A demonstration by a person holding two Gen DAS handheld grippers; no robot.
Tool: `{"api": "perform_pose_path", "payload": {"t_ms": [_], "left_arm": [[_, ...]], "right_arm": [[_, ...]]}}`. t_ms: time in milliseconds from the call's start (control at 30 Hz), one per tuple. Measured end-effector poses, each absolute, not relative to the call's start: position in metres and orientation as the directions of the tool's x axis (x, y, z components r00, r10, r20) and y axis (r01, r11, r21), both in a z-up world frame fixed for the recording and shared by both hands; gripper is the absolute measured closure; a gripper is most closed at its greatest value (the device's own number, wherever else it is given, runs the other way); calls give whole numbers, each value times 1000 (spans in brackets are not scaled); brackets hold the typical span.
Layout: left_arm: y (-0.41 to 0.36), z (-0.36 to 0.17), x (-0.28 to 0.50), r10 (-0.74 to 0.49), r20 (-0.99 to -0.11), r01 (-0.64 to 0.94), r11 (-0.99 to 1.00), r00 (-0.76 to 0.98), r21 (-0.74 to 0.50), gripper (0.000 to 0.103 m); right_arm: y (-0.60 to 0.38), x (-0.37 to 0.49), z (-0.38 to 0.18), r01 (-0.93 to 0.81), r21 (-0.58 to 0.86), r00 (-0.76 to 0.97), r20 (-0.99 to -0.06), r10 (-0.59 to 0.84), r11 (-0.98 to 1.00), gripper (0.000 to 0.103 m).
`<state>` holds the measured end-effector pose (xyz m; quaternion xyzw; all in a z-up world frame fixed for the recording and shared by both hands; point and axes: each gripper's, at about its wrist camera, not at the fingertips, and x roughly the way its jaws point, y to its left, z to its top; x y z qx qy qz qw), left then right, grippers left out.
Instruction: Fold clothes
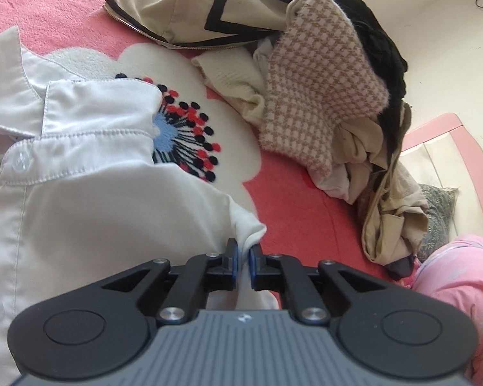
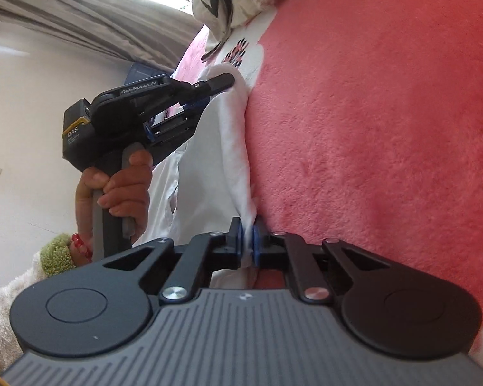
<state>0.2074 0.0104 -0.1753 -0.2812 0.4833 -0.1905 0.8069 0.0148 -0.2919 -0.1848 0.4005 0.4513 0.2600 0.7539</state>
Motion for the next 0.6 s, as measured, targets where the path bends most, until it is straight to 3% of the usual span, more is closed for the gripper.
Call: {"api": "perform_pose_path", "payload": {"t_ms": [133, 167, 200, 267, 300, 467, 600], "left_arm": [[11, -177, 216, -543, -692, 1, 787, 476, -617, 86], [12, -176, 217, -536, -693, -10, 788, 482, -616, 76], [12, -175, 217, -541, -689, -17, 781, 483, -625, 58], [11, -170, 216, -542, -684, -18, 778, 489, -628, 44], [9, -165, 213, -533, -691, -6, 790, 489, -614, 41], [12, -142, 197, -514, -716, 47, 826, 471, -562, 37], [31, -102, 177, -508, -724, 116, 847, 468, -519, 36]], "right_arm": [[-293, 12, -187, -20, 841, 457, -474, 753, 541, 97], [-293, 11, -188, -17, 842, 458, -473, 753, 539, 97], [-294, 10, -188, -13, 846, 458, -469, 755, 534, 97], [-296, 8, -187, -1, 855, 466, -458, 757, 518, 93], [-297, 7, -187, 5, 860, 470, -453, 758, 511, 91], [-317, -13, -163, -9, 860, 541, -425, 726, 510, 52], [-345, -37, -138, -34, 839, 581, -426, 694, 543, 48]]}}
